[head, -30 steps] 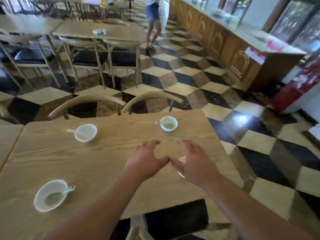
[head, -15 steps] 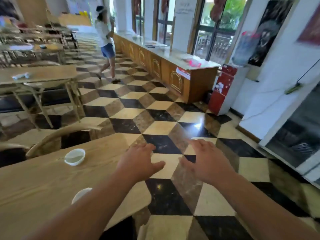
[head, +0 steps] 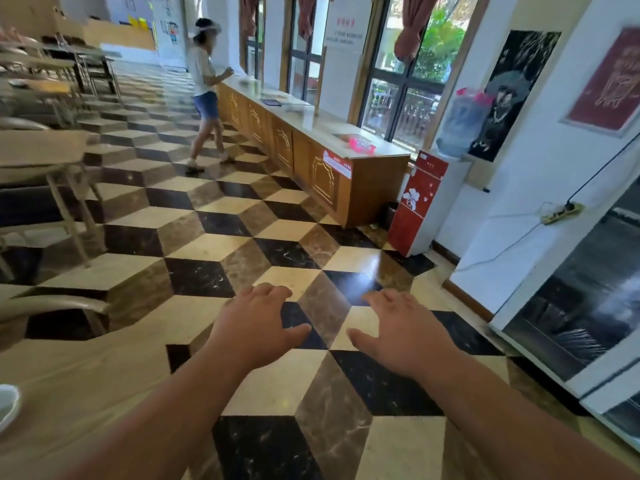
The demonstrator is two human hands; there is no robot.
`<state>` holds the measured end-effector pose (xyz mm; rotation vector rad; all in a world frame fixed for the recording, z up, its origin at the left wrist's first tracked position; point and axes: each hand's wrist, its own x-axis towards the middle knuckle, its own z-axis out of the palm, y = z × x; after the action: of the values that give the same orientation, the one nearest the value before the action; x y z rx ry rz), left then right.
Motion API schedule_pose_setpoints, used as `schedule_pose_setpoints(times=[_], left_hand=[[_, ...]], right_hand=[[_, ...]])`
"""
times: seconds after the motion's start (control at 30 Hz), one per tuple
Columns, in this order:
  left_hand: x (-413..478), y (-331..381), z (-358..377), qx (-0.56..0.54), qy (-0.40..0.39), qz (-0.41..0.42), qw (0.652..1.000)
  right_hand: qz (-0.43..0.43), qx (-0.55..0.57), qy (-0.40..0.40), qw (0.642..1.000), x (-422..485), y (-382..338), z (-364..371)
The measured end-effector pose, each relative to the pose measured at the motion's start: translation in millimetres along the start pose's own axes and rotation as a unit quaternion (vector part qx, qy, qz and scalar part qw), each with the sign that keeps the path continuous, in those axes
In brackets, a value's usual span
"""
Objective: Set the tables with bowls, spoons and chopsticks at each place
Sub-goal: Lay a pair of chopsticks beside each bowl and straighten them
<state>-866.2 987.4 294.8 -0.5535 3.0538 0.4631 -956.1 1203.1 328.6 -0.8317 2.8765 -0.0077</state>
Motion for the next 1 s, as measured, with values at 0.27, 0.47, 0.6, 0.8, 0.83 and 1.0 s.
schedule_pose_setpoints(times=[0.27,0.47,0.6,0.8,0.83,1.0], left_hand=[[194.3,-21.6,-46.0,-0.057,-0.001,-0.059,0.997],[291.8,-59.4,-81.5,-0.068,0.004,-0.123,0.99],[347.7,-109.9,-81.3,-0.068,0.02,-0.192,0.979],[409.5,-180.3,-102.2,-0.051,0.036,-0.318,0.946],[415.4,-191.5,-109.4,-0.056,0.05,-0.342,0.937],[432.7,-244.0,-146.3,-0.069,0.106,-0.456,0.881]], right_hand=[[-0.029,-0.012,-0.001,1.0,205.4,19.6,-58.8],[-0.078,0.02,0.011,0.997,336.1,-4.5,-84.9],[-0.152,0.044,0.021,0.987,440.8,-31.4,-75.6],[-0.307,0.031,-0.001,0.951,594.0,-108.6,-83.1],[-0.33,0.029,-0.006,0.943,616.9,-126.5,-86.5],[-0.454,0.016,-0.019,0.891,705.6,-229.8,-111.0]])
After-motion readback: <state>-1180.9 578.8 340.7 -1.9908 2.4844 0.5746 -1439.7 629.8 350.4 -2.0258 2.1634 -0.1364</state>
